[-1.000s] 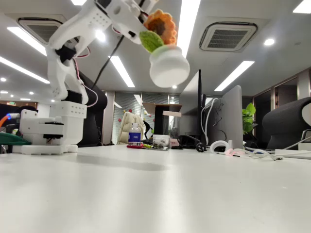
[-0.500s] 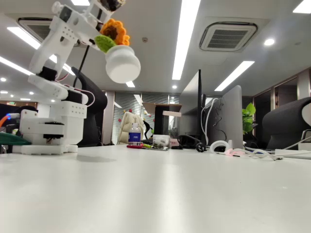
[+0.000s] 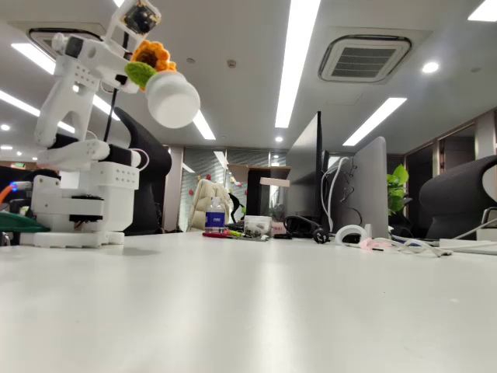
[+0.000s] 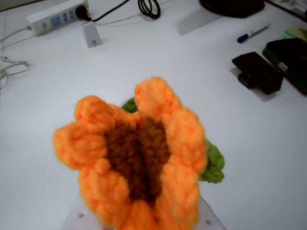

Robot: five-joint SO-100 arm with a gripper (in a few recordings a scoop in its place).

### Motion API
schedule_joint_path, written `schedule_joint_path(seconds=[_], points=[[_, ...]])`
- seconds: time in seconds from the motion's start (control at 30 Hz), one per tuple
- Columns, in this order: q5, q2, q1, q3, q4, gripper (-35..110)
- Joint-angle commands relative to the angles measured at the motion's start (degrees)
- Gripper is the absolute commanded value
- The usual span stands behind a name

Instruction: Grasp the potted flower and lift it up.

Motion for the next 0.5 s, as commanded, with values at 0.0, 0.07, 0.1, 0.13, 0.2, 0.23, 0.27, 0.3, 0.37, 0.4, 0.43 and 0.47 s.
schedule_joint_path(seconds=[0.0, 0.07, 0.1, 0.13, 0.2, 0.23, 0.27, 0.3, 0.37, 0.4, 0.43, 0.47], points=[[-1.3, 3.1, -0.4, 0.9, 0.7, 0], [-1.4, 4.7, -0.4, 1.1, 0.7, 0], [-1.4, 5.4, -0.4, 1.3, 0.7, 0], [-1.4, 5.4, -0.4, 1.0, 0.9, 0], [-1.4, 5.4, -0.4, 0.4, 0.8, 0], [-1.3, 5.4, -0.4, -0.1, 0.7, 0], [-1.3, 5.4, -0.4, -0.5, 0.5, 0], [-1.3, 5.4, -0.4, -1.1, 0.4, 0], [-1.3, 5.4, -0.4, -2.3, 0.4, 0], [-1.3, 5.4, -0.5, -2.9, 0.6, 0], [-1.3, 5.4, -0.5, -3.3, 0.7, 0], [-1.3, 5.4, -0.5, -3.5, 0.7, 0]])
